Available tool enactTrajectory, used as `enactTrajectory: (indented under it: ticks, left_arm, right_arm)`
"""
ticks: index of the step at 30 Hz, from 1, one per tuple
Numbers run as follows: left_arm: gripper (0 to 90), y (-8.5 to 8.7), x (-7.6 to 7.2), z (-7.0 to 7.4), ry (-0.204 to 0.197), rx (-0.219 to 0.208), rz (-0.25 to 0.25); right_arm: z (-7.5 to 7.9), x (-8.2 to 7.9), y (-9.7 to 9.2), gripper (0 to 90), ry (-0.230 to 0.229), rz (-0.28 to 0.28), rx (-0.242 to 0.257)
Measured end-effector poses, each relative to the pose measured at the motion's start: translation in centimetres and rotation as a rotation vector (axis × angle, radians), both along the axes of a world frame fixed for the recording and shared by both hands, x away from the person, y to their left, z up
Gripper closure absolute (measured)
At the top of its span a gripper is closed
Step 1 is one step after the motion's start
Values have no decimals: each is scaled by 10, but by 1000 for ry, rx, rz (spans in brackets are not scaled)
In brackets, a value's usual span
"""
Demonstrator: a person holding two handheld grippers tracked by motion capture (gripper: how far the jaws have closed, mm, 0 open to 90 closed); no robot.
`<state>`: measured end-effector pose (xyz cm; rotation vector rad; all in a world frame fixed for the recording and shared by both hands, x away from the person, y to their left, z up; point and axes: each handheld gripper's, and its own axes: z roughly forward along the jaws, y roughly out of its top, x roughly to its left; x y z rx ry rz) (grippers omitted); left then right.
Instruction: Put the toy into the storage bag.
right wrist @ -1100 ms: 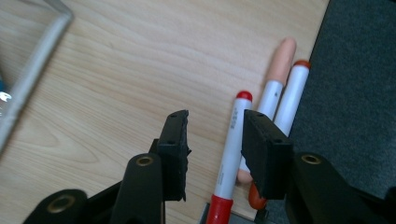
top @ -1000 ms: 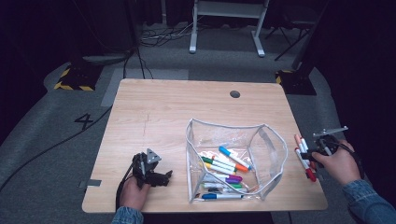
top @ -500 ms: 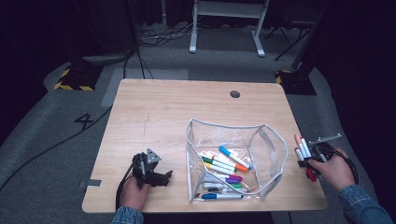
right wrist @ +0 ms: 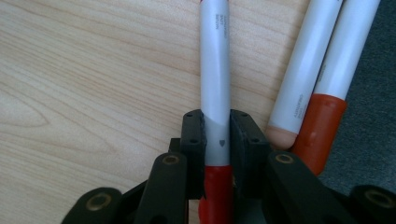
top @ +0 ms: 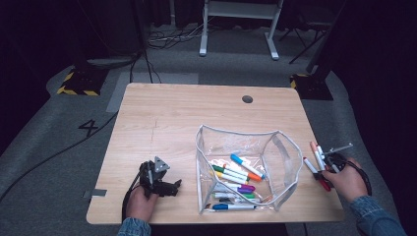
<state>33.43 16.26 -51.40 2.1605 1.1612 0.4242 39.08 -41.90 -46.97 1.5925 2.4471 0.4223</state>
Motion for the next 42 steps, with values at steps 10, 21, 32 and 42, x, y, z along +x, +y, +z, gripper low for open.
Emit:
enactTrajectory:
  ticks: [10,21,32,42]
  left_arm:
    - [0,0,0,0,0,0,0]
    - [0,0,0,0,0,0,0]
    - [0,0,0,0,0,0,0]
    - [0,0,0,0,1,0,0]
  right_arm:
    - [43,0,12,772,-70,56,44]
    - [119,-4,43,772,-184,200,107]
    - [181,-21,91,772,-251,419,126]
    - [204,-39,148,772,-241,648,118]
